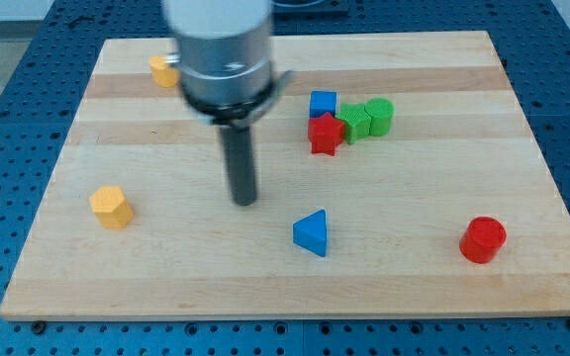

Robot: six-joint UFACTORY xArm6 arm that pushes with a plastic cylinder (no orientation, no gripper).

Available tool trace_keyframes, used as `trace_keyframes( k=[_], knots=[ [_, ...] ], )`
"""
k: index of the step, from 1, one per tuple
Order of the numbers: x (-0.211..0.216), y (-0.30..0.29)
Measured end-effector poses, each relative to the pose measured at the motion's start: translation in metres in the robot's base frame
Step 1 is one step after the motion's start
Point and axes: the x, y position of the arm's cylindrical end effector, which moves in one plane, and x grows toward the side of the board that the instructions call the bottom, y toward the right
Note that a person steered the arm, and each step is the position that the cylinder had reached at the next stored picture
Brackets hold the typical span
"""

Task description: Move the blue triangle to the red circle

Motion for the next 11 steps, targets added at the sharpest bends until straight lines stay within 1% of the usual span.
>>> trace_keyframes(
  k=[1, 2, 4, 6, 7, 8, 9, 10, 11],
  knots=[
    [0.031, -0.027],
    [0.056, -0.009],
    [0.057, 0.111],
    [0.057, 0.207],
    [0.057, 0.191],
    [0.062, 0.134],
    [0.06, 0.103],
    [0.032, 0.113],
    [0.023, 0.143]
  ],
)
